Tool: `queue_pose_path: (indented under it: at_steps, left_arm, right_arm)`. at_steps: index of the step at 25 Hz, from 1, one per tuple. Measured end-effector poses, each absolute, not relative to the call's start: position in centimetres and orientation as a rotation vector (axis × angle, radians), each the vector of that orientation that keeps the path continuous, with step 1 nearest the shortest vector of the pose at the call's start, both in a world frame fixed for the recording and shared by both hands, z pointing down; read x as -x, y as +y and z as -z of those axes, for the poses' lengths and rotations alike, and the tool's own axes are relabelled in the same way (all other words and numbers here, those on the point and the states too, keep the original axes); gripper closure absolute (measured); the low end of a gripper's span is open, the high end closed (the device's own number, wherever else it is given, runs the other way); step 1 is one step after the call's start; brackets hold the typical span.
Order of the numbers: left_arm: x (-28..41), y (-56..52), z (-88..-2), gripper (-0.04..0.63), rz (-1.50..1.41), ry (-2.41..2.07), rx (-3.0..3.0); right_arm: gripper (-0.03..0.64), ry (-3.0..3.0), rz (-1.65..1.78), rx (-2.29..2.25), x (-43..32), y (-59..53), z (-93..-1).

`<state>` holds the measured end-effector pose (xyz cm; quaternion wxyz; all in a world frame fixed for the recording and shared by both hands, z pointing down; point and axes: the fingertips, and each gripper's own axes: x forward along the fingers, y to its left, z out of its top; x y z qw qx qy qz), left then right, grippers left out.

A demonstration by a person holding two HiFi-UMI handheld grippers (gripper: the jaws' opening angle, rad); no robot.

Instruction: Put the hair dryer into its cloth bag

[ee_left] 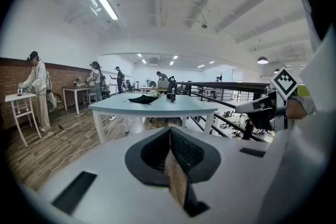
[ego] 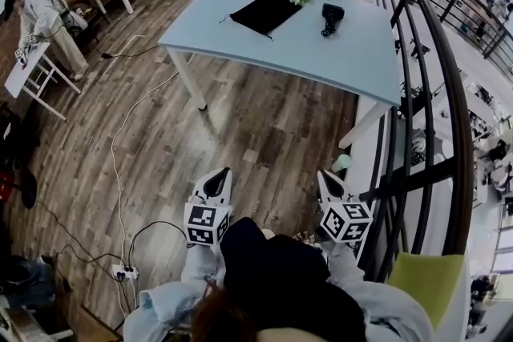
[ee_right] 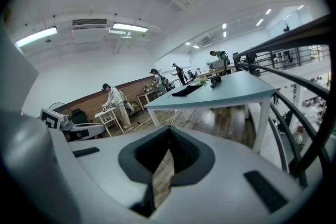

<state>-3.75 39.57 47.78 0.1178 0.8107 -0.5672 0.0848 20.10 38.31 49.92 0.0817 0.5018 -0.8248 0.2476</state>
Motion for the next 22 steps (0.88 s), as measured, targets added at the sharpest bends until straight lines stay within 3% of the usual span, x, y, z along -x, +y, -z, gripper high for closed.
queue_pose_path:
  at_steps: [10,22]
  left_arm:
    - [2.9,39.1,-49.1,0.578,-0.263,-1.632,-2.364]
    - [1.8,31.9,-48.5,0.578,-0.270,-1.584,-2.408]
  right_arm:
    - [0.611,-2.420,-0.781,-1.506,-20.9,39.1,-51.7]
    - [0.611,-2.404,-0.803,-1.530,-20.6,32.6,-51.5]
